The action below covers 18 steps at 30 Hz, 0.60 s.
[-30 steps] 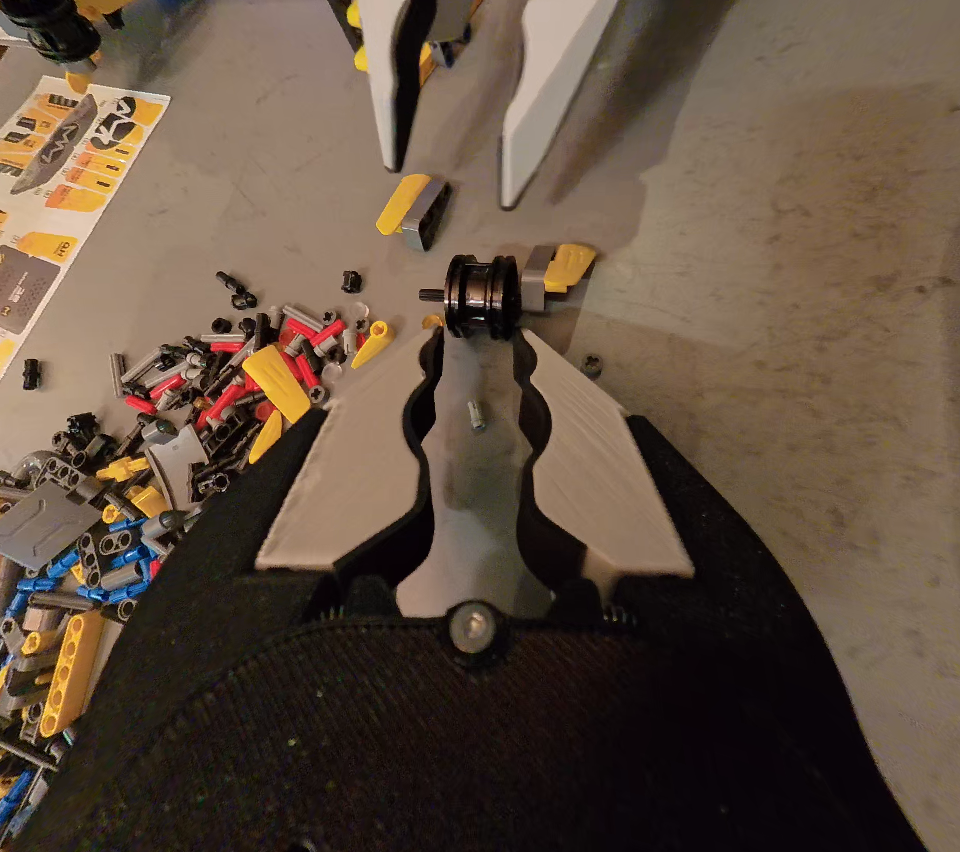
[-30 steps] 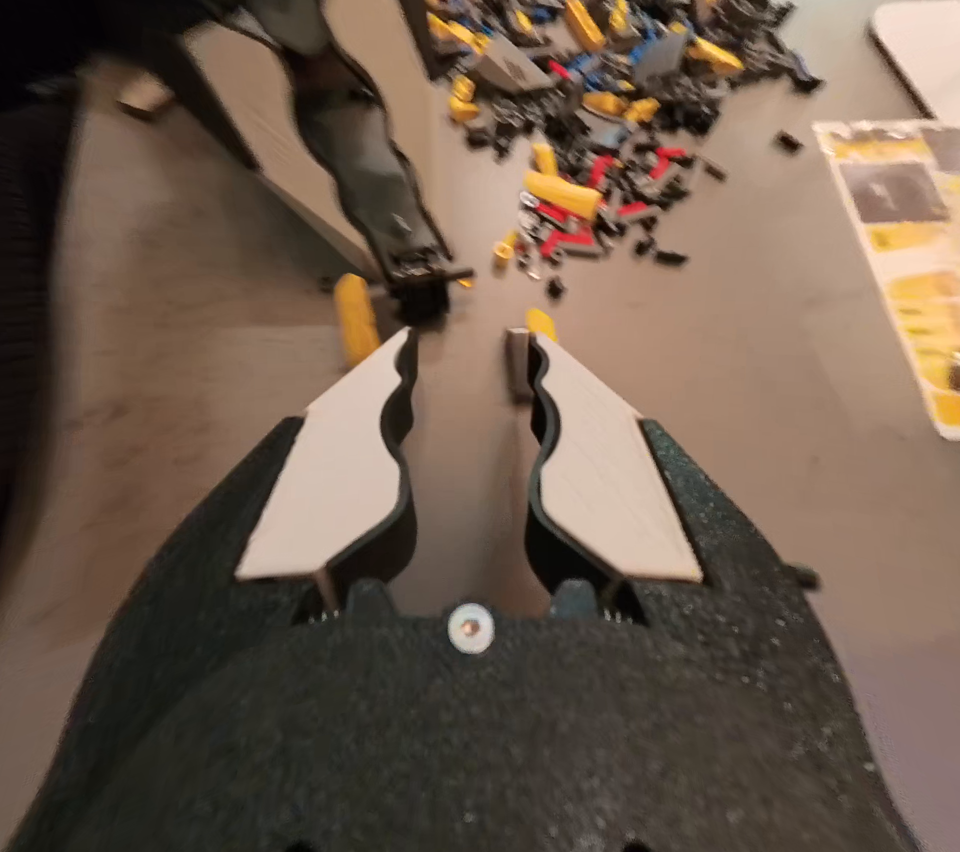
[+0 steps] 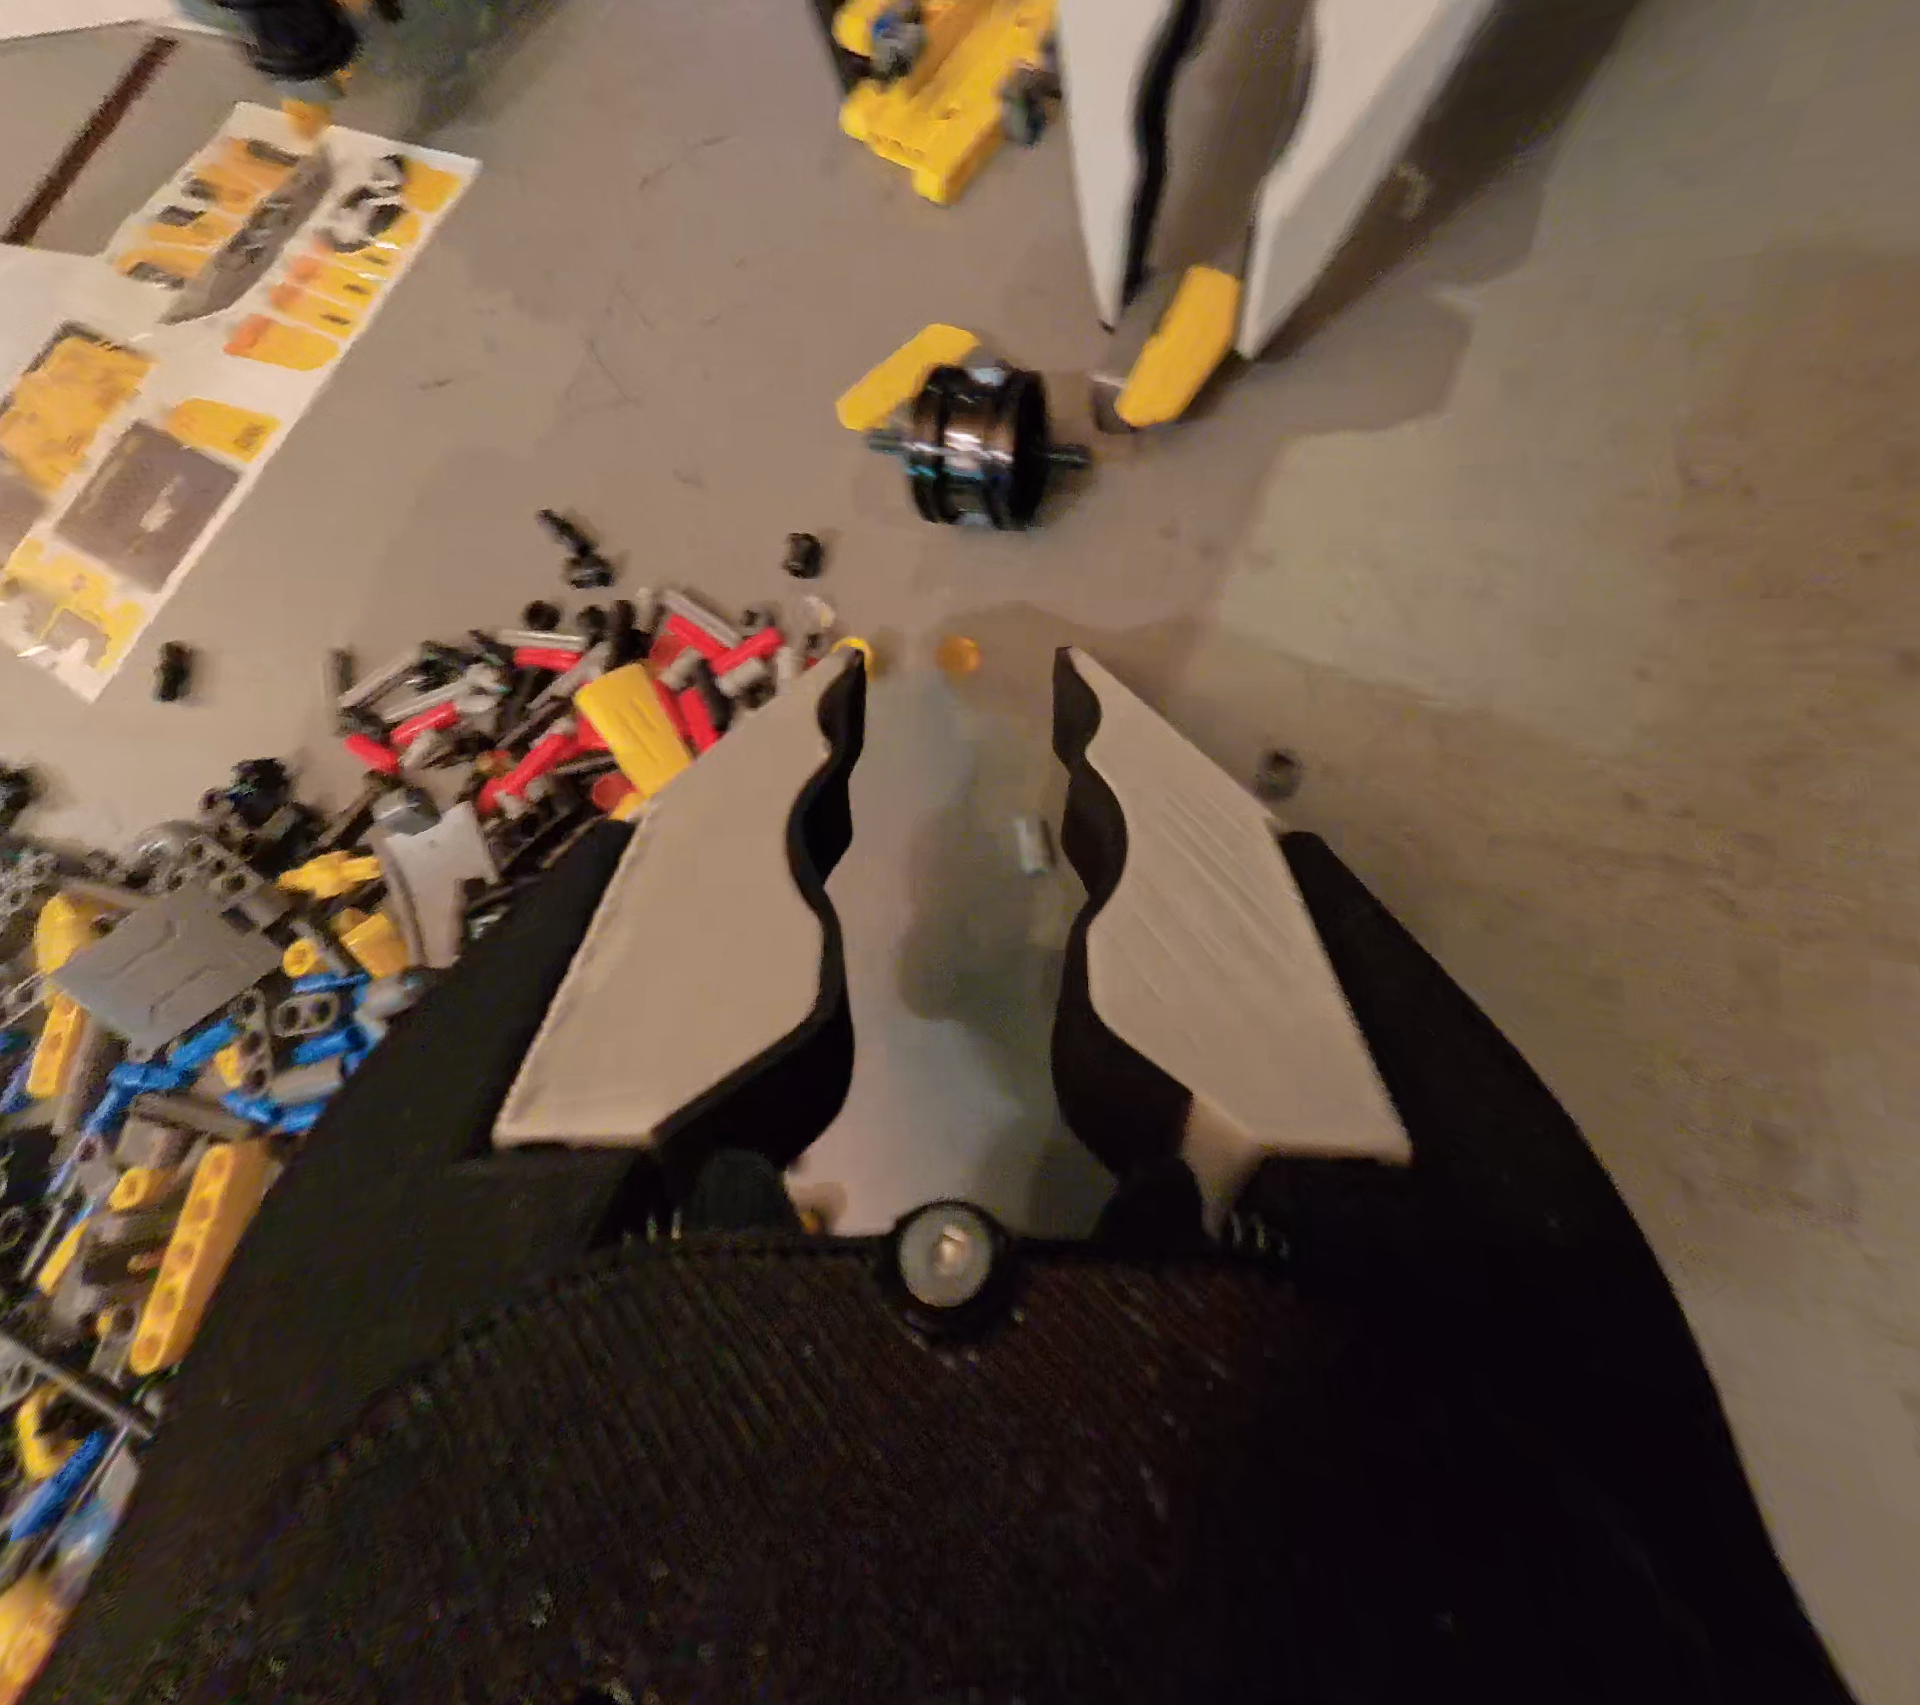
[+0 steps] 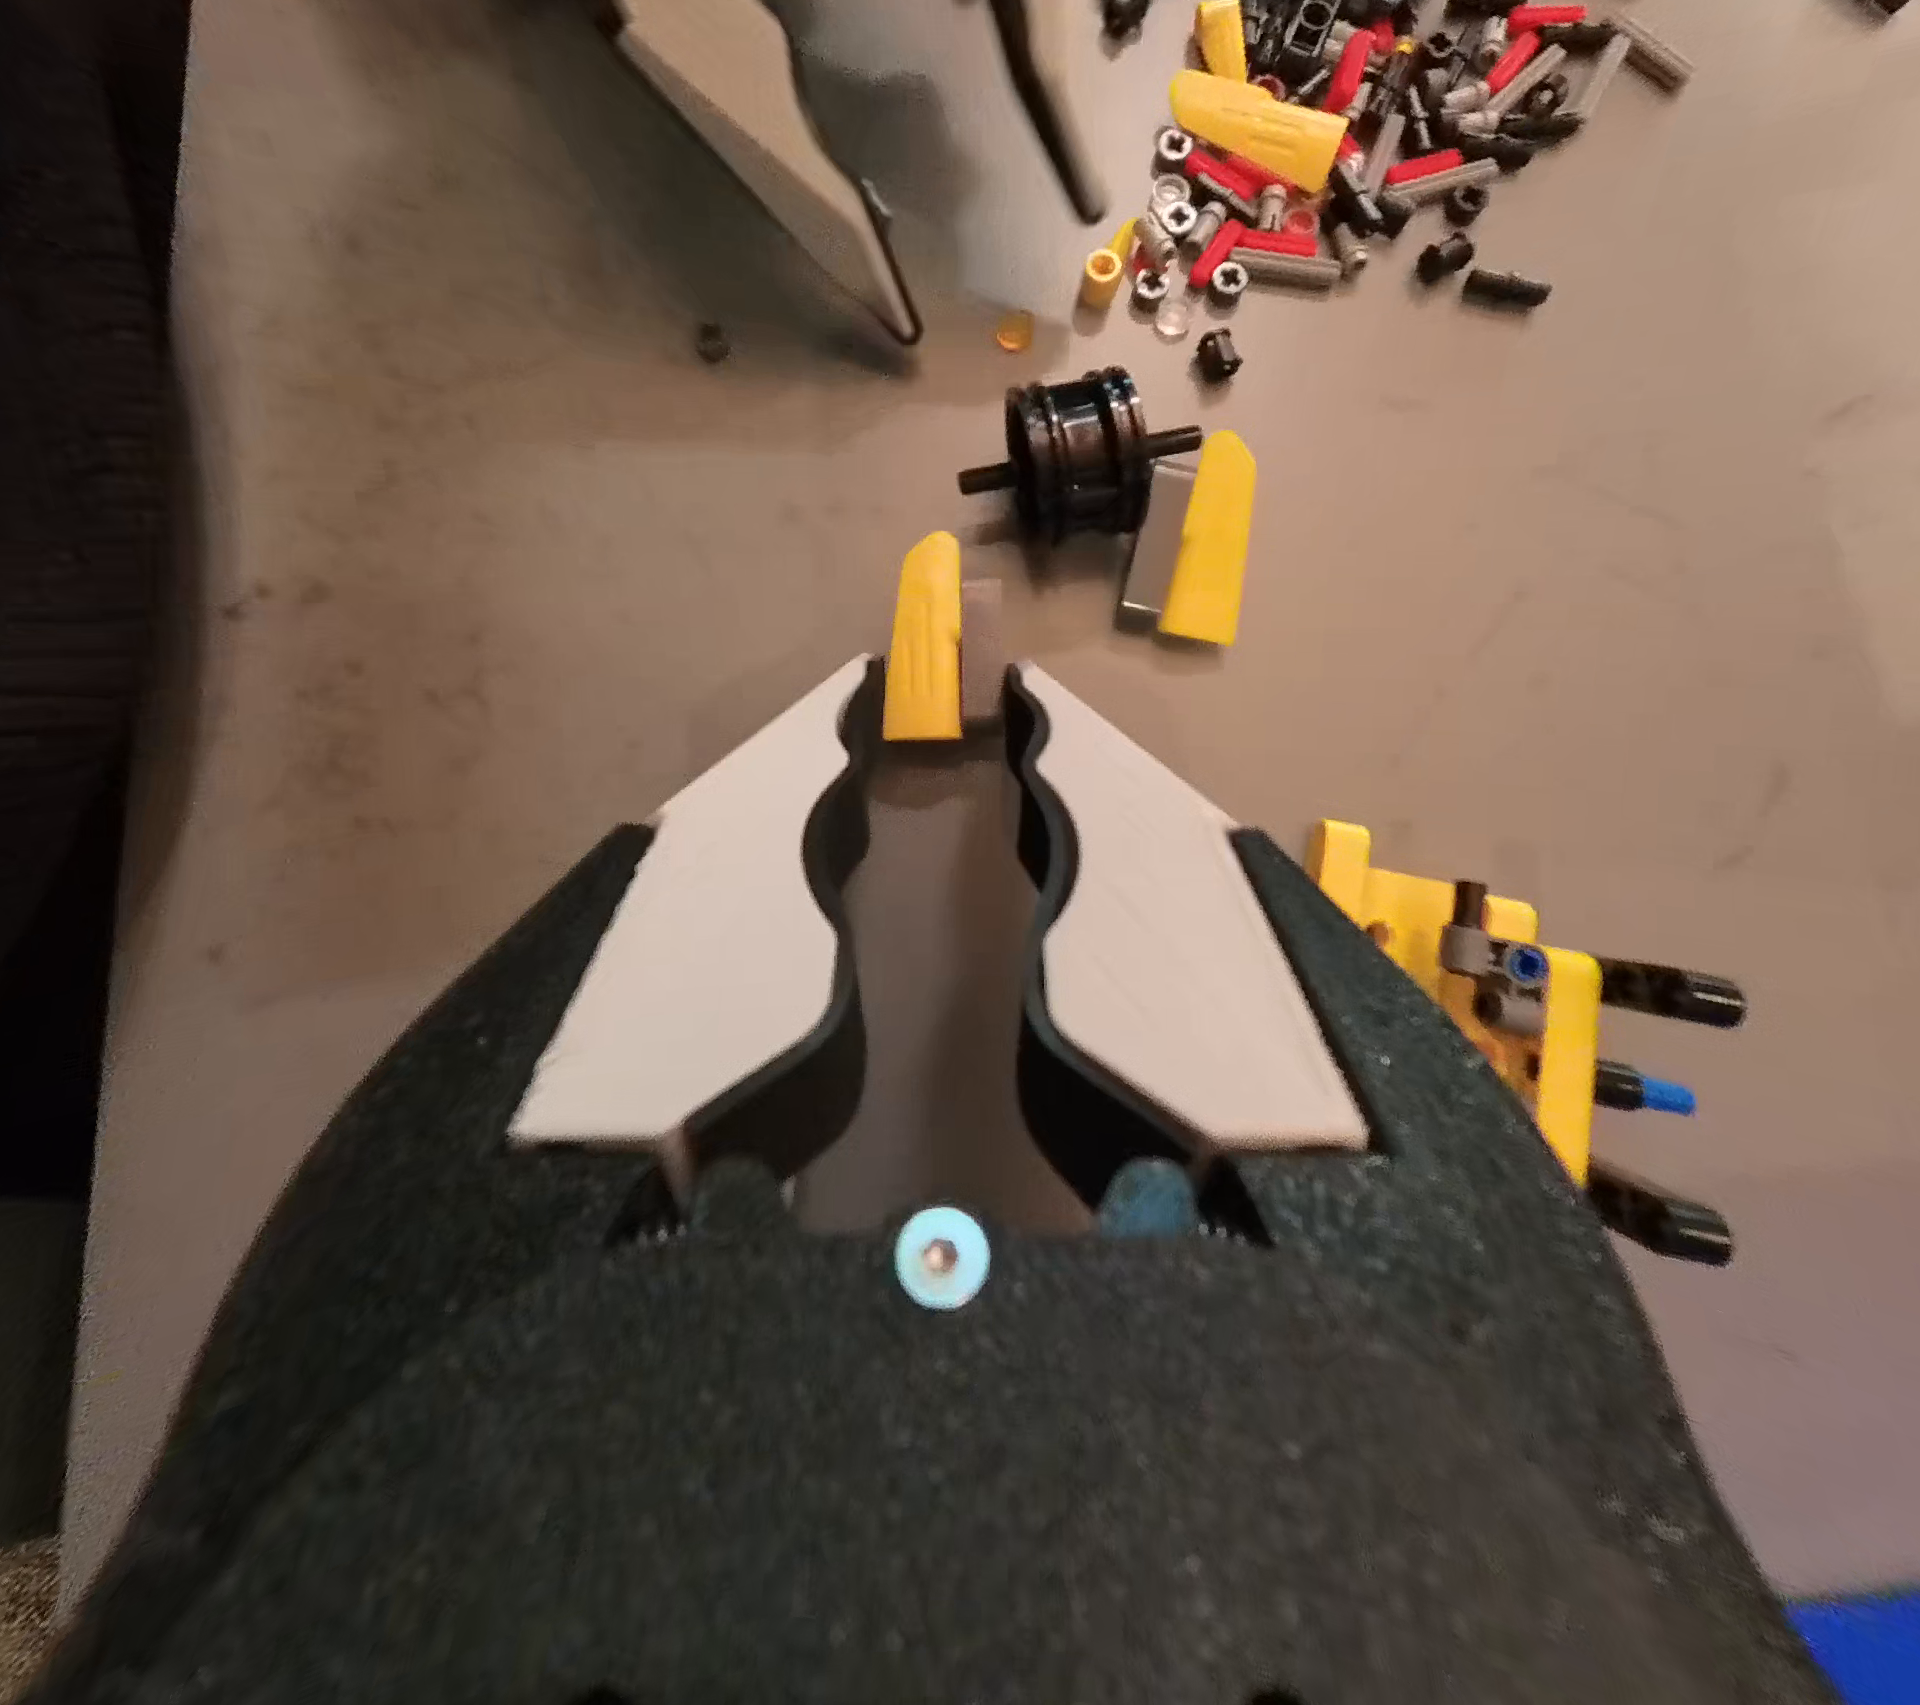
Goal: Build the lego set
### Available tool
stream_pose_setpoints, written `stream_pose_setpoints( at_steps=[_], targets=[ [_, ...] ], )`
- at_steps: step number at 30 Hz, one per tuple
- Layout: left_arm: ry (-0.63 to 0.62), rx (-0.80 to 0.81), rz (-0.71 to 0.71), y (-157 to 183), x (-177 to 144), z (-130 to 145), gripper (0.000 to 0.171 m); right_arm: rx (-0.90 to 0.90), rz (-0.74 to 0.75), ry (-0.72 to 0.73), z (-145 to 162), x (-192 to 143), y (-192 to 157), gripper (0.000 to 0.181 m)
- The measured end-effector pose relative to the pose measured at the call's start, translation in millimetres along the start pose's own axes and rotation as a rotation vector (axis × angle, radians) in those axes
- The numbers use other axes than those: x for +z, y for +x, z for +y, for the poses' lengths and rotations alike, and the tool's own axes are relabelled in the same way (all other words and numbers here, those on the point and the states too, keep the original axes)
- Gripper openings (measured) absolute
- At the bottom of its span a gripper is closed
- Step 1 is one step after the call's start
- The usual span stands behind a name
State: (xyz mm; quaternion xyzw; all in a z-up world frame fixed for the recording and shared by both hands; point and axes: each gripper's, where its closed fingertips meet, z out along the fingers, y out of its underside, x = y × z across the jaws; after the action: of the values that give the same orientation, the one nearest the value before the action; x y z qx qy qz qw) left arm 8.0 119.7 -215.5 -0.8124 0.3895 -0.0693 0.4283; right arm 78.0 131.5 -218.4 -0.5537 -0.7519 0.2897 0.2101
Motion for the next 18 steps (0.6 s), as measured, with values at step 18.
stream_pose_setpoints(
  at_steps=[18],
  targets=[
    [-0.012,-0.083,0.097,14.0,23.7,-21.6,0.018,0.043,0.049,0.234,-32.7,-23.0,15.5,0.029]
  ],
)
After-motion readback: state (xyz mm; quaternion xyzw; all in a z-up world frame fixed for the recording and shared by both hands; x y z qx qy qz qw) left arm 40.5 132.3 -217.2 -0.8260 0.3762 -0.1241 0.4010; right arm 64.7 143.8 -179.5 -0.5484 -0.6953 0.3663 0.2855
